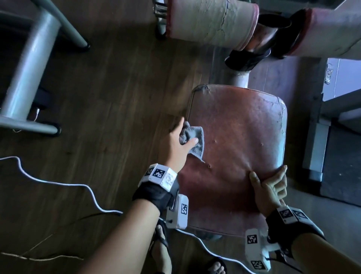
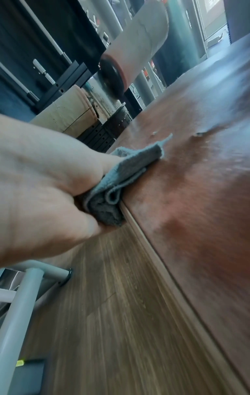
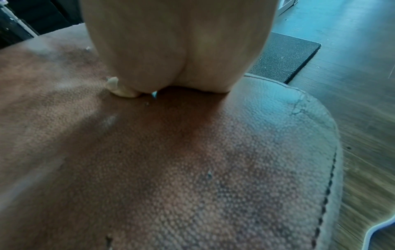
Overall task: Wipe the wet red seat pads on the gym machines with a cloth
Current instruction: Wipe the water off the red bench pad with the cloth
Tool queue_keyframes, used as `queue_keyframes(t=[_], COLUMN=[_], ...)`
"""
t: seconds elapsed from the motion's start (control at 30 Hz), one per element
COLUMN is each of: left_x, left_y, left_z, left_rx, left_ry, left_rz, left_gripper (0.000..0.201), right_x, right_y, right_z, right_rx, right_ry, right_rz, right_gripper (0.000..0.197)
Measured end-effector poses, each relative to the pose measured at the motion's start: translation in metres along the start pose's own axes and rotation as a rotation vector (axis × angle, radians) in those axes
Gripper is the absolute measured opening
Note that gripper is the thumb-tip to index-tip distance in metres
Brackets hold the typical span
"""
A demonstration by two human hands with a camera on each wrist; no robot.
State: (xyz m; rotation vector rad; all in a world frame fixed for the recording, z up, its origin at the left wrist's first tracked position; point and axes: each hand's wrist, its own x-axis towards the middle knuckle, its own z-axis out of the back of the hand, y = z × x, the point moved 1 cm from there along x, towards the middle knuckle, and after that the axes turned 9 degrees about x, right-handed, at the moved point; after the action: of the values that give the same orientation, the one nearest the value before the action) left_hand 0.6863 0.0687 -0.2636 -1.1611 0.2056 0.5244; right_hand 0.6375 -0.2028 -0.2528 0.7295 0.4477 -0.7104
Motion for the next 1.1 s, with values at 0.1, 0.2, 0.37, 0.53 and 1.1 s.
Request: queue_keyframes(t=[0.1, 0.2, 0.37, 0.53, 1.1], left_x=[-0.018, -0.005, 0.005, -0.056, -0.089], left_y=[0.008, 0.002, -0.002, 0.025, 0.044], left_z=[-0.005, -0.006, -0.003, 0.002, 0.001], left_rx=[-0.010, -0.048, -0.051, 0.049, 0.125], left_ry=[-0.030, -0.022, -0.008, -0.065, -0.100], left_rz=[-0.023, -0.004, 0.002, -0.004, -0.034], left_gripper=[0.084, 0.084, 0.086, 0.078, 0.079], right_x=[0.001, 0.001, 0.001, 0.002, 0.000], right_y=[0.001, -0.001, 0.000, 0.000, -0.002], right_z=[0.000, 0.000, 0.000, 0.000, -0.001], right_rx=[0.001, -0.012, 0.002, 0.007, 0.028], right_ry=[-0.008, -0.003, 0.003, -0.006, -0.044], right_rz=[0.010, 0.015, 0.012, 0.011, 0.058], right_gripper=[0.099, 0.099, 0.099, 0.099, 0.100])
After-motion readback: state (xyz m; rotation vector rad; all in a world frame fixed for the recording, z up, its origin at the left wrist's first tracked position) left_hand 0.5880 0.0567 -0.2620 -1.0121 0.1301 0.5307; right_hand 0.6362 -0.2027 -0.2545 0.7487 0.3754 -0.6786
